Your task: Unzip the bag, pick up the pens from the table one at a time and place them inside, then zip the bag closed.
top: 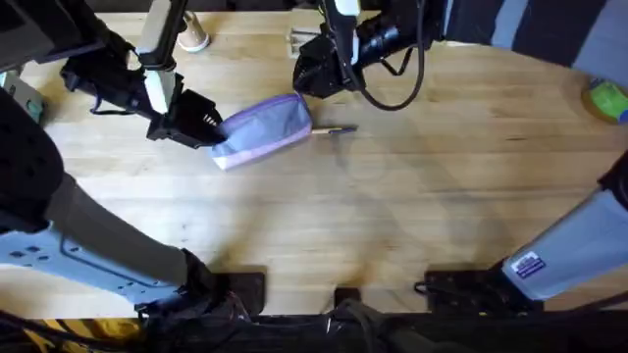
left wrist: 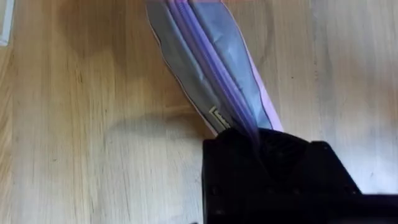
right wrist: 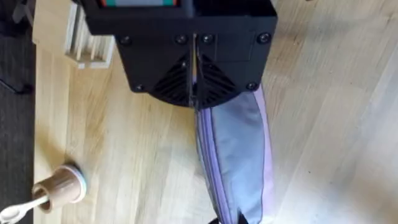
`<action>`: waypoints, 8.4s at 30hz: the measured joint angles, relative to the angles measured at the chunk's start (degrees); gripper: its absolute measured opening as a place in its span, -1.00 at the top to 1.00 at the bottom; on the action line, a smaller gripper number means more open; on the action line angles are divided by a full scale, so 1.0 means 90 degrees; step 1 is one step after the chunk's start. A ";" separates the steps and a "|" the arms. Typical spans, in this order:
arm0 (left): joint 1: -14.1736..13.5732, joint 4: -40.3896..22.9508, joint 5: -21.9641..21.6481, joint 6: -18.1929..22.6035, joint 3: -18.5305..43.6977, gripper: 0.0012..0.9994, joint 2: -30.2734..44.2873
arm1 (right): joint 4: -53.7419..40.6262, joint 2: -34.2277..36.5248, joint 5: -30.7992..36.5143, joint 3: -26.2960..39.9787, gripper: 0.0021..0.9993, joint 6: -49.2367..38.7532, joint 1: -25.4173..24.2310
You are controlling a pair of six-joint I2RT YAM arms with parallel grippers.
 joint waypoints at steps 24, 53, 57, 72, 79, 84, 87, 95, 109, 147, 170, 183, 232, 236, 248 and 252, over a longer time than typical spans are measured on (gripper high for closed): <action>0.0000 0.0000 0.0000 0.0000 0.0000 0.92 -0.0001 | 0.0407 0.0000 -0.0700 0.0000 -0.45 -0.0019 -0.0195; 0.0000 0.0000 0.0000 0.0000 0.0000 0.92 -0.0001 | -0.0211 0.0824 -0.0786 0.0000 -0.94 -0.0863 -0.0793; 0.0000 0.0000 0.0000 0.0000 0.0000 0.92 -0.0001 | -0.0190 0.1013 -0.0883 0.0000 -0.66 -0.0979 -0.0736; 0.0000 0.0000 0.0000 0.0000 0.0000 0.92 -0.0001 | -0.0190 0.1013 -0.0860 0.0000 0.23 -0.1020 -0.0477; 0.0000 -0.0015 0.0002 0.0000 0.0000 0.92 -0.0001 | -0.0195 0.1013 -0.0773 0.0000 0.39 -0.1020 -0.0477; 0.0000 -0.0022 0.0002 -0.0002 0.0000 0.92 -0.0001 | -0.0198 0.1013 -0.0700 0.0000 0.70 -0.1019 -0.0475; 0.0000 -0.0022 0.0002 0.0000 0.0000 0.92 -0.0001 | -0.0192 0.1014 -0.0670 0.0000 0.74 -0.1020 -0.0477; 0.0000 -0.0022 0.0002 0.0000 0.0000 0.92 -0.0001 | -0.0188 0.1013 -0.0613 0.0000 0.92 -0.1020 -0.0487; 0.0000 -0.0027 0.0002 0.0000 0.0000 0.92 -0.0001 | -0.0207 0.1004 -0.1050 0.0000 0.94 -0.1020 -0.0697; 0.0041 -0.0061 -0.0060 0.0000 0.0000 0.92 -0.0001 | 0.0957 0.0525 -0.1076 0.0000 0.93 -0.0715 0.0562; 0.0149 -0.0173 -0.0369 0.0000 0.0000 0.92 -0.0001 | 0.2588 0.0610 -0.0308 -0.0002 0.94 0.1195 0.2102; 0.0029 -0.0121 -0.0163 -0.0001 0.0002 0.92 0.0000 | 0.2024 0.0607 -0.1002 0.0007 0.94 0.1491 0.2439; 0.0029 -0.0192 -0.0146 -0.0002 0.0002 0.92 -0.0001 | -0.1776 0.0138 0.1722 0.1854 -0.99 0.2127 0.0765; 0.0029 -0.0192 -0.0146 -0.0002 0.0002 0.92 -0.0001 | -0.1883 0.0119 0.1784 0.2266 -0.99 0.2123 0.0856; 0.0029 -0.0187 -0.0143 -0.0002 0.0002 0.92 -0.0001 | -0.1821 0.0119 0.1887 0.2380 -0.99 0.2098 0.0992; 0.0029 -0.0187 -0.0145 0.0000 0.0002 0.92 -0.0001 | -0.1861 0.0119 0.1788 0.2380 -0.64 0.2048 0.0999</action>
